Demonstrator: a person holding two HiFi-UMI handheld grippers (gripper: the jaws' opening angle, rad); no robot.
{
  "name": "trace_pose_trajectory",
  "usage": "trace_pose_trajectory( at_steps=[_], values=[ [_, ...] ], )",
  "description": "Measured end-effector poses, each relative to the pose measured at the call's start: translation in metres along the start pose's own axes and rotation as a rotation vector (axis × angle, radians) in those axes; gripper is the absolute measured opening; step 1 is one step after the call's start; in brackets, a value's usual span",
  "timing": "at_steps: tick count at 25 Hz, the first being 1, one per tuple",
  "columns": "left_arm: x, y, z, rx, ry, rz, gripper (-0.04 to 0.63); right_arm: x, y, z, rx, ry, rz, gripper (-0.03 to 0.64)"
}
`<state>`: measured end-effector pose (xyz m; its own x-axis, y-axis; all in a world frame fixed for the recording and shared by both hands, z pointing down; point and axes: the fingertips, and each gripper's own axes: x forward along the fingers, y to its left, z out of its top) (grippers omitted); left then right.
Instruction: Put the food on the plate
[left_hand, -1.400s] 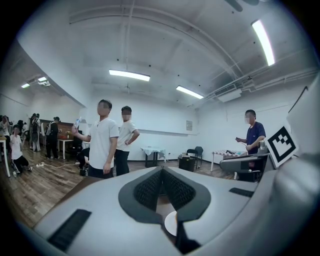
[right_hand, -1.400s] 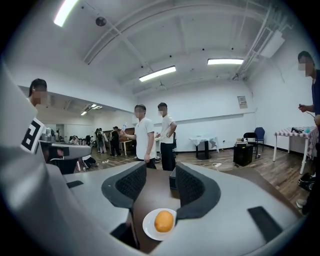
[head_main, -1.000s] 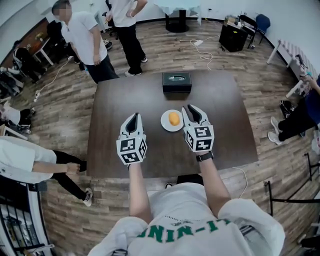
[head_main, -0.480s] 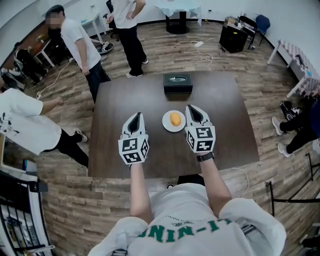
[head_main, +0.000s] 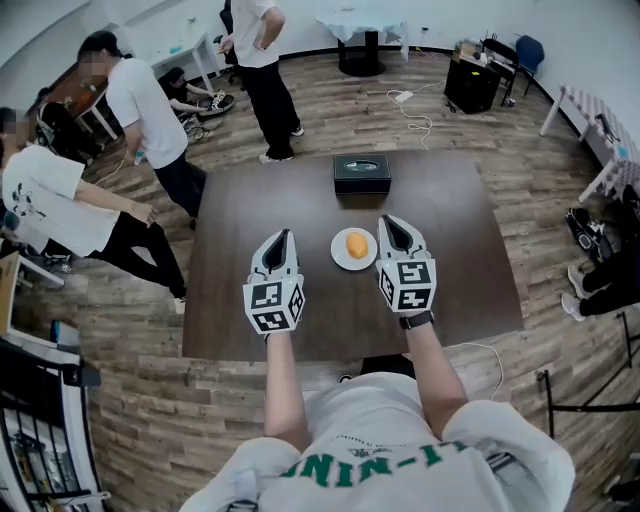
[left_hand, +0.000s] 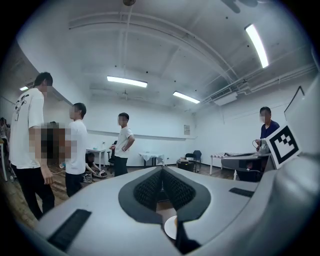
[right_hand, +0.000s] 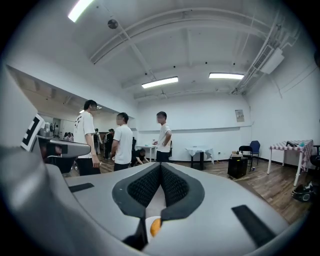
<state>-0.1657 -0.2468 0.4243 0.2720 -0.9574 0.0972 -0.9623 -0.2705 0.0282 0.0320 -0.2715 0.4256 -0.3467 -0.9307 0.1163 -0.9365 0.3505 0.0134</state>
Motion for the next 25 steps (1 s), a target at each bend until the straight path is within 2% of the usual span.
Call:
trace_pose_trajectory(
  at_steps=[5,10,17,20,25],
  values=[
    [0.0,-0.001,-0.001,0.002,-0.003,0.004,0.014,-0.002,-0.007,-0.002,0.024,-0.005,-0.02,0.014],
    [0.004,0.0,-0.003,-0.001,-0.004,0.007,0.014,-0.002,-0.004,0.0,0.037,-0.02,0.024,0.012],
    [0.017,-0.018,-0.022,-0.015,0.026,-0.011,0.014,-0.009,-0.018,-0.019,0.034,0.01,0.017,0.012],
    [0.023,-0.023,-0.038,-0.024,0.064,-0.024,0.014,-0.006,-0.022,-0.032,0.051,0.042,0.032,0.012],
    [0.032,-0.027,-0.094,-0.072,0.189,-0.032,0.014,-0.005,-0.016,-0.069,0.081,0.118,0.088,0.012]
  ],
)
